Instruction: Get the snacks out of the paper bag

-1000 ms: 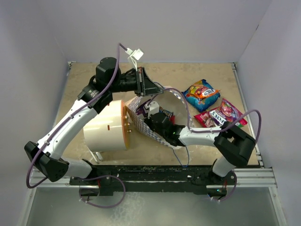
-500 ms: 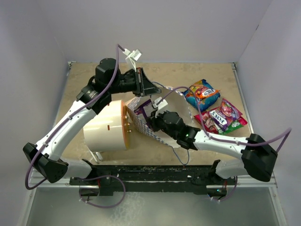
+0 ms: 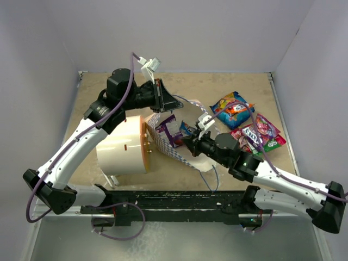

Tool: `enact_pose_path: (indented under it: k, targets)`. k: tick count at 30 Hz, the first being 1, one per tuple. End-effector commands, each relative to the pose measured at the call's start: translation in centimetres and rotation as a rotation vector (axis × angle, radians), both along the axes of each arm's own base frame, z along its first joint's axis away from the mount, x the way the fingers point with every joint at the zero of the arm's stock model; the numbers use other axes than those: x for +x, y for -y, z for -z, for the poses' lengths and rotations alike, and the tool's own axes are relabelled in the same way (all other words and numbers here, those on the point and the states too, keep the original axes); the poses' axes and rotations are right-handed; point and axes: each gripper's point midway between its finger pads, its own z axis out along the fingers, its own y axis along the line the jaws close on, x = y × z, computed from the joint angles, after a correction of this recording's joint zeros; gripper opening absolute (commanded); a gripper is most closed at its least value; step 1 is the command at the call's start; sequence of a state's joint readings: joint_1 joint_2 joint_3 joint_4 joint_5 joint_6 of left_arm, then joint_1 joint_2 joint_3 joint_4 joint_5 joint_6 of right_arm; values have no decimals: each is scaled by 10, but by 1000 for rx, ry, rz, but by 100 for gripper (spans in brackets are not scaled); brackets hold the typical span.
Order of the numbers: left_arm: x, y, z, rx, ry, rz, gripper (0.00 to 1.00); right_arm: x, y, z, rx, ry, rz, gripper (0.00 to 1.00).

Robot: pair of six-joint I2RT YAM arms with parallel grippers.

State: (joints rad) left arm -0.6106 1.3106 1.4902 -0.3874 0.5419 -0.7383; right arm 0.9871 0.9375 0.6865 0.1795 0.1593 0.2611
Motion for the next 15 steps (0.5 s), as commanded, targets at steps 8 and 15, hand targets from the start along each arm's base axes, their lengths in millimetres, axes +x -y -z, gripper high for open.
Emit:
enact_pose_path:
  k: [8,15]
  targets:
    - [-14,-4,-23,-49,106,57,0,-9,29,-11,22,-44,74,0]
    - [-47,2,-41,-142,129,236,0,34,2,45,-91,-110,209,0]
